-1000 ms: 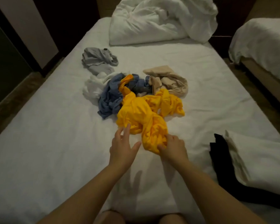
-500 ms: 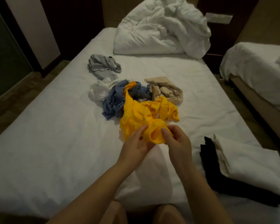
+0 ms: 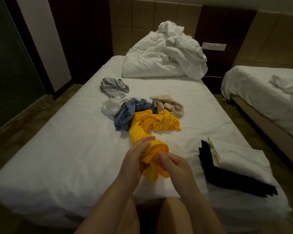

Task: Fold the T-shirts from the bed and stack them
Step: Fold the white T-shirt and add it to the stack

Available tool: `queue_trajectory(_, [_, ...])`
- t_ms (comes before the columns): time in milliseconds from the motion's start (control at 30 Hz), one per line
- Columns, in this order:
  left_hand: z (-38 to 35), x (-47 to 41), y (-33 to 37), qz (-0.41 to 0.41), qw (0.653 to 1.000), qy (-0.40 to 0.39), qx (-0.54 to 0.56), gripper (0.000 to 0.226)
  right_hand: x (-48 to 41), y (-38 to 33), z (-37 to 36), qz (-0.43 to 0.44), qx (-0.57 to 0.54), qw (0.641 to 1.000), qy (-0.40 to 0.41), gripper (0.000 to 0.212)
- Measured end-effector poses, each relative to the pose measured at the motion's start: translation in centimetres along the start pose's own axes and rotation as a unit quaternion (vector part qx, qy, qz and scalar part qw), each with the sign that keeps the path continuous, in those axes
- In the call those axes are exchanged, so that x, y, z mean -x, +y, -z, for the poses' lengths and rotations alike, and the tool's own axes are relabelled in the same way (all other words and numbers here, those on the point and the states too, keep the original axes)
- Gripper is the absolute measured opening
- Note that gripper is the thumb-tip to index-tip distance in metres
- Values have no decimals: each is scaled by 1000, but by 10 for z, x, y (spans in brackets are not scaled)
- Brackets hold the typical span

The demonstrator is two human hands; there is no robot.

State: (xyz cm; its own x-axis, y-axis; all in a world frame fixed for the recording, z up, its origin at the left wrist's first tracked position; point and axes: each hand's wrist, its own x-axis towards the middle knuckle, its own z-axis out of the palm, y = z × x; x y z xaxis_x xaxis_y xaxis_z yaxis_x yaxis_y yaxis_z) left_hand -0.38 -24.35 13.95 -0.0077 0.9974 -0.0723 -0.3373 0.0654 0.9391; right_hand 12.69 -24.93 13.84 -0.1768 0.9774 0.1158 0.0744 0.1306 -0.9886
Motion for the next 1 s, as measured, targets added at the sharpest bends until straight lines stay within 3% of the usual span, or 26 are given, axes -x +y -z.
queue_trajectory(100, [5, 9, -5, -20, 995, 53, -88, 39, 4, 9, -2, 6, 80, 995, 53, 12])
queue_trajectory(167, [7, 7, -1, -31, 985, 71, -151, 38, -1, 17, -3, -5, 111, 992, 65, 15])
queue_trajectory(267, [10, -8, 8, -38, 977, 69, -196, 30, -19, 25, -10, -46, 94, 994, 24, 62])
queue_trajectory(333, [12, -24, 15, -51, 970, 49, -231, 35, -39, 24, -17, -67, 94, 993, -26, 82])
queue_trajectory(367, [12, -35, 20, -58, 966, 35, -249, 37, -51, 22, -20, -63, 115, 990, -50, 81])
queue_trajectory(433, [16, -60, 31, -71, 958, 10, -279, 35, -86, 17, -22, -37, 135, 987, -74, 50])
queue_trajectory(467, [19, -76, 37, -76, 956, 4, -284, 34, -108, 12, -23, -34, 126, 990, -63, 32])
queue_trajectory(533, [31, -111, 53, -84, 954, 11, -287, 34, -159, 2, -21, -26, 79, 996, -2, 16])
queue_trajectory(633, [60, -168, 70, -83, 947, 56, -304, 36, -240, -20, -16, 44, 71, 987, 136, 14])
queue_trajectory(700, [82, -204, 71, -74, 934, 96, -337, 37, -287, -24, -15, 53, 65, 986, 144, 31])
queue_trajectory(767, [106, -238, 61, -52, 917, 134, -371, 35, -325, -8, -18, 35, 132, 986, 98, 55])
queue_trajectory(833, [129, -268, 42, -27, 900, 164, -403, 35, -348, 24, -24, 47, 274, 959, 52, 68])
queue_trajectory(900, [147, -290, 21, -14, 889, 177, -422, 36, -356, 58, -32, 56, 404, 913, 17, 71])
queue_trajectory(1000, [171, -317, -9, -2, 872, 199, -448, 41, -360, 107, -53, 31, 490, 870, -46, 71])
